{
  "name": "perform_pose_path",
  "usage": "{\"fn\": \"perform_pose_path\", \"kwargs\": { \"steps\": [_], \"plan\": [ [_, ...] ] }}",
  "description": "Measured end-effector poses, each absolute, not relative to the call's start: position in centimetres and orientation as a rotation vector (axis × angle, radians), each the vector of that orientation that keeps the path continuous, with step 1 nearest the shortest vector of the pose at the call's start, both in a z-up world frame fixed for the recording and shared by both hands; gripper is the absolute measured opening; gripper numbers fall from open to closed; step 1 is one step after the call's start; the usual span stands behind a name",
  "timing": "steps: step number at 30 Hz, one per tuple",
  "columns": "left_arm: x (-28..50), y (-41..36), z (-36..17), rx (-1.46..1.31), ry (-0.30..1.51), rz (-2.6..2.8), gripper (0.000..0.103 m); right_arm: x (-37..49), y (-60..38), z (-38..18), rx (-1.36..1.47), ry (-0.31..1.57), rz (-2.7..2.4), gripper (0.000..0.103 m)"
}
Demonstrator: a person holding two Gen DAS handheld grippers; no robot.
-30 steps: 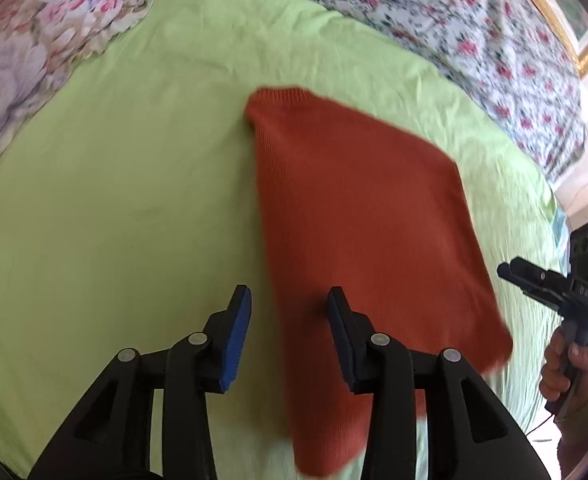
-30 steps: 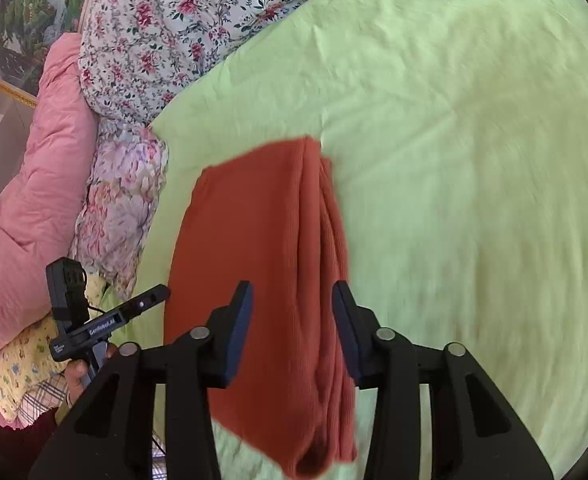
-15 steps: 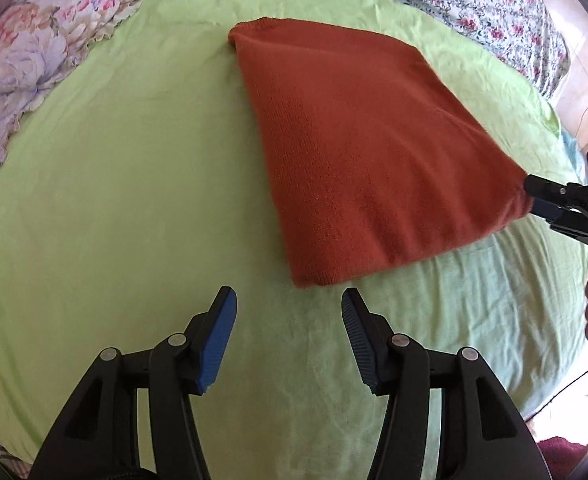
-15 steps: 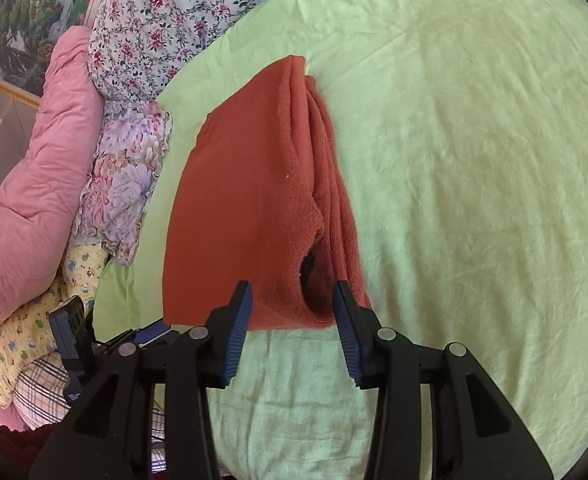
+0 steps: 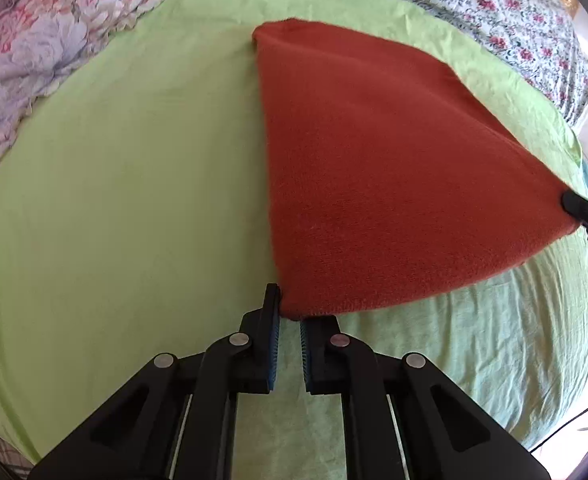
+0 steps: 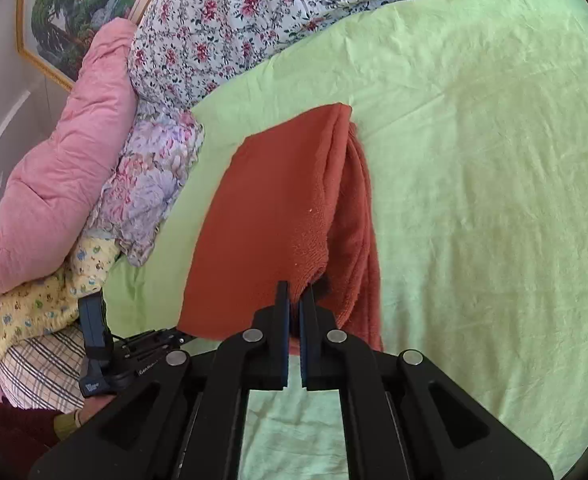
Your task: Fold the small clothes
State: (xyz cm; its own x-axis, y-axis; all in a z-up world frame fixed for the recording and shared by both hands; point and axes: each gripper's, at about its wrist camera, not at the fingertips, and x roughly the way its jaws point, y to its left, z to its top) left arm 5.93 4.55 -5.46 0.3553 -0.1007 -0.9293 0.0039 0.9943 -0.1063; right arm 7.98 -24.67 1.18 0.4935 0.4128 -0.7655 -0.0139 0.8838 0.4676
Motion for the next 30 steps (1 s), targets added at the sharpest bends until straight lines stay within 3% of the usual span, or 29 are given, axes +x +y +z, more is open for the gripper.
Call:
{"fn": "perform_pose_path", "kwargs": {
  "steps": [9,12,15,22,30],
  "plan": [
    [5.9,5.9,-6.2,-0.113,1.255,-0.049,0.006,7.9,-24.8,-5.2,0.266,1.208,0.102,0.004],
    [5.6,7.3,-5.7,-0.113,1.264,-0.049,0.005,8.4,-24.7,-5.0,0.242,1.223,0.071,0.007],
    [4.8,8.8,-3.8,-0.157,1.241,-0.103,0.005,7.8,-24.7,-4.0,0.259,1.221,0.041,0.024],
    [5.4,7.6,0.0,-0.225,1.139,-0.268,0.008,6.6,-24.9,0.9,0.332,1.091,0.07,0.025],
    [7.5,4.0,-3.3,-0.168,1.199,-0.288,0.01,10.6,-20.6,-0.1,0.314,1.092,0.167,0.025]
  ]
}}
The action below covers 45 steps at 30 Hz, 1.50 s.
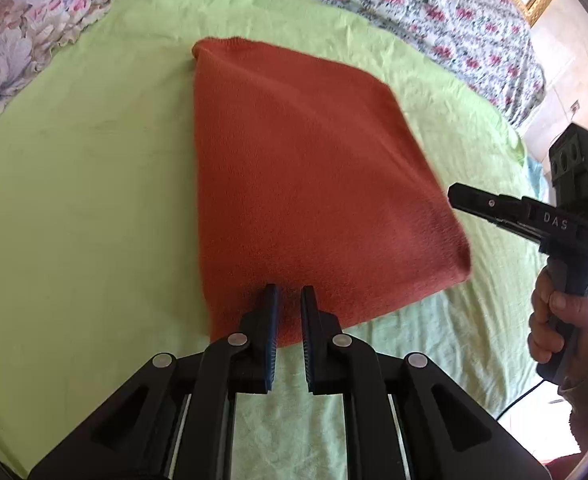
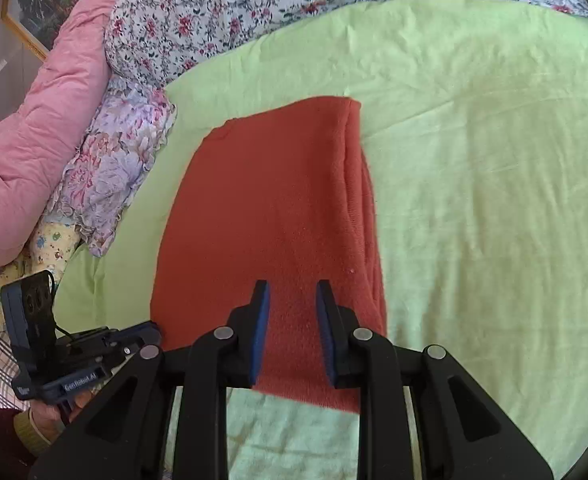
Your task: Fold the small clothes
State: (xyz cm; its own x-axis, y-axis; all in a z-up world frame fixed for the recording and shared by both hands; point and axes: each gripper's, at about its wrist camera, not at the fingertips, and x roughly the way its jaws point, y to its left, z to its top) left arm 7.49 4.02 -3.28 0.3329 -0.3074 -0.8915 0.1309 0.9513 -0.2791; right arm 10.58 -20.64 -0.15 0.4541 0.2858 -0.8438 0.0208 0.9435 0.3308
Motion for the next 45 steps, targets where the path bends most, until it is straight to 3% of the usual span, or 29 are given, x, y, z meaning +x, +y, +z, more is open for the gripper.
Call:
{"fn": "perform_pose_path", "kwargs": {
  "steps": [10,13,14,16,17,26,27,28,29,31,37,40,45],
  "plan": [
    [8.1,4.1,-5.4,-0.184,1.253,-0.272,0.011,12.6,-21.7,-3.4,0.328,1.171,0.138,0.025],
    [8.4,4.2,-3.6,-0.191,1.224,-0.295,0.021,12.9,-21.7,-2.7,0.325,1.135,0.161,0.025],
    [8.6,4.3,-3.1,-0.197,1.208,-0.295,0.028,13.0,-21.7,-2.4,0.323,1.126,0.157,0.025],
    [9.6,4.9,-2.3,-0.206,1.179,-0.267,0.04,13.9,-22.0,-2.0,0.321,1.112,0.13,0.033],
    [10.2,5.1,-2.2,-0.211,1.172,-0.248,0.044,14.4,-22.3,-2.1,0.321,1.111,0.114,0.042],
    [17.5,7.8,-5.1,-0.328,1.22,-0.122,0.052,19.5,-23.8,-3.8,0.397,1.106,0.089,0.042],
    [18.1,7.7,-5.3,-0.321,1.218,-0.118,0.052,19.9,-24.0,-3.9,0.406,1.11,0.099,0.023],
    [18.4,7.5,-5.4,-0.308,1.216,-0.114,0.047,20.3,-23.9,-4.0,0.4,1.115,0.106,0.012],
    [18.7,7.2,-5.5,-0.288,1.214,-0.106,0.038,20.5,-23.8,-3.9,0.387,1.108,0.109,0.012],
    [19.2,6.7,-6.0,-0.262,1.221,-0.092,0.034,20.6,-23.8,-3.4,0.359,1.081,0.114,0.012],
    [19.4,6.6,-6.7,-0.266,1.218,-0.066,0.037,21.6,-23.8,-5.7,0.291,1.127,0.076,0.013],
    [18.6,6.6,-5.9,-0.259,1.222,-0.082,0.037,21.3,-24.2,-4.9,0.296,1.12,0.065,0.024],
    [16.6,6.6,-4.9,-0.27,1.23,-0.118,0.035,18.2,-24.6,-2.0,0.335,1.064,0.083,0.024]
  ]
}}
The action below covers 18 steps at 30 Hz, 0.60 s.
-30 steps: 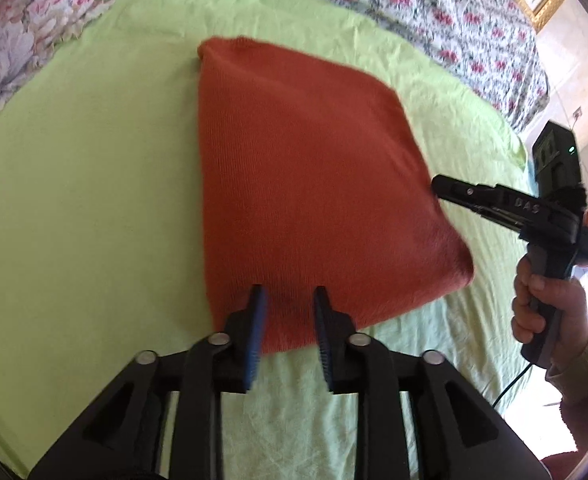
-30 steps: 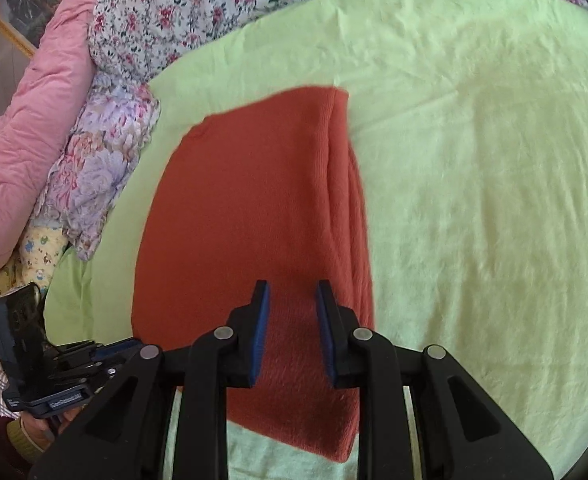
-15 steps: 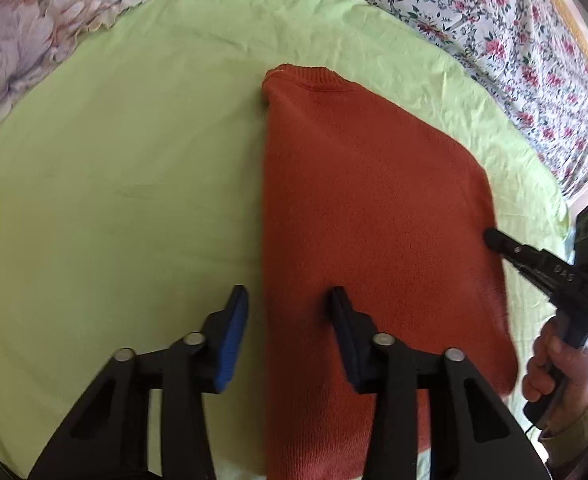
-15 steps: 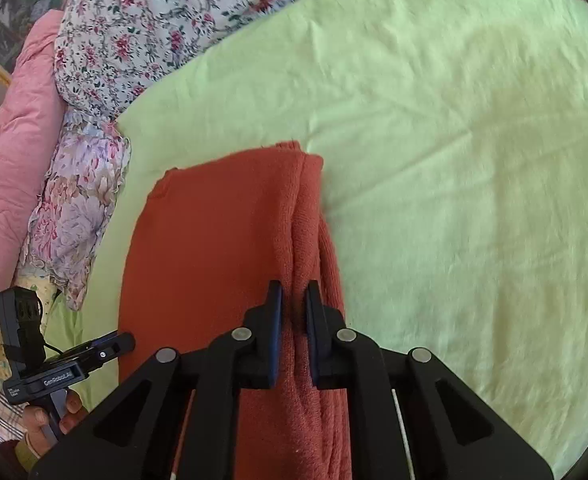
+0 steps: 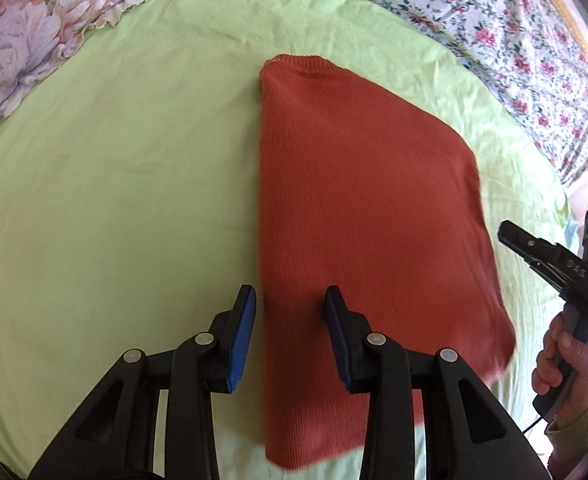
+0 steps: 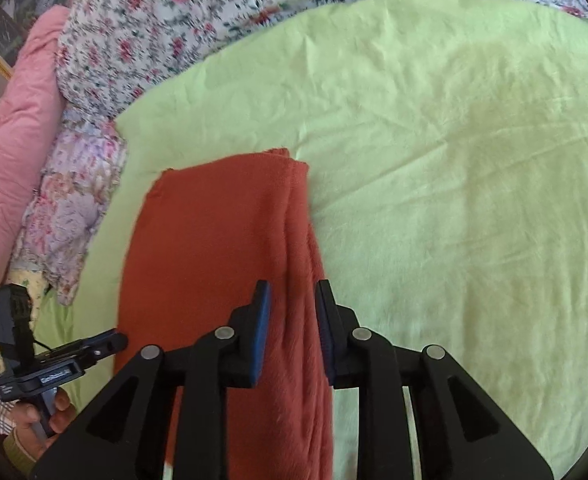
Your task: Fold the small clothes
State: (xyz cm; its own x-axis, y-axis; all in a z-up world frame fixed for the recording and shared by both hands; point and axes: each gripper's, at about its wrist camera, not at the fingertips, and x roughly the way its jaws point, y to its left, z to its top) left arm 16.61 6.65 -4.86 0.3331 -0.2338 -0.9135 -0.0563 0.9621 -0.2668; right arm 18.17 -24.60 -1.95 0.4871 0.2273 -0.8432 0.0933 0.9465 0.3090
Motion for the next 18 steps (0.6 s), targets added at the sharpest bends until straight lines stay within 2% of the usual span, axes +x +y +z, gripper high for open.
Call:
{"fn": "perform_pose_path", "kwargs": {
  "steps": [8,14,18],
  "plan": [
    [12.2,6.0,-4.8,-0.244,1.238,-0.156,0.036,11.3,-21.9,-0.2,0.315,1.059,0.166,0.024],
    [10.5,6.0,-6.7,-0.181,1.269,-0.146,0.043,9.1,-21.4,-4.8,0.259,1.176,0.152,0.024],
    [10.1,5.6,-7.2,-0.129,1.249,-0.133,0.048,9.6,-22.0,-6.1,0.262,1.167,0.138,0.023]
  ]
}}
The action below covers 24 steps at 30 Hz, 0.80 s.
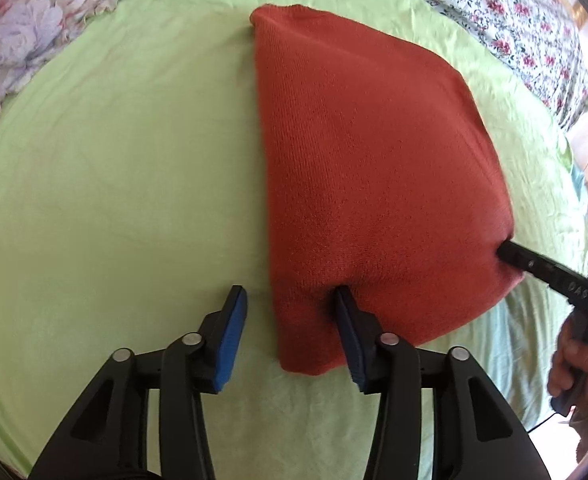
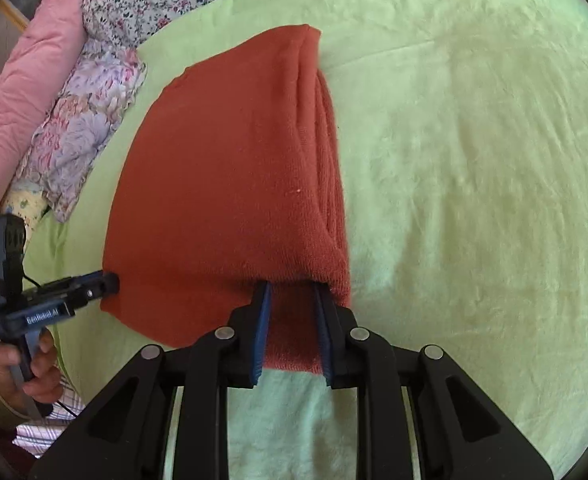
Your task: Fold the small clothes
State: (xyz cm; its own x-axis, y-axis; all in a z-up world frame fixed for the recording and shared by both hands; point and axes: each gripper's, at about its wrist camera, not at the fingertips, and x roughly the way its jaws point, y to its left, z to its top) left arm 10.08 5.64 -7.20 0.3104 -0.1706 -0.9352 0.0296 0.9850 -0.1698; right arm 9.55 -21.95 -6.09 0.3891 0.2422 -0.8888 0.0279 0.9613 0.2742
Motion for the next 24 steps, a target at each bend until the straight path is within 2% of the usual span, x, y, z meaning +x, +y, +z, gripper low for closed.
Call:
{"fn": "perform_pose_path", "kwargs": {
  "steps": [7,12,14,16,24],
  "plan": [
    [7.9,5.8,-5.7,-0.118,1.232,-0.124,0.047,7.5,-21.5,-3.3,0.284,1.124,0.124,0.025],
    [6.3,5.7,-4.2,-0.083,1.201,-0.135,0.047,5.6,-20.9,-1.4,0.285,1.072,0.109,0.045],
    [5.4,5.6,-3.4,-0.051,1.179,-0.137,0.054,4.9,-20.5,-0.8,0.275,1.039,0.11,0.047],
    [4.7,5.5,-2.7,-0.032,1.154,-0.139,0.055,4.1,-19.8,-0.3,0.267,1.027,0.107,0.051],
    [1.0,6.3,-0.9,0.071,1.064,-0.126,0.072,0.5,-16.2,0.7,0.194,0.975,0.085,0.076]
  ]
}}
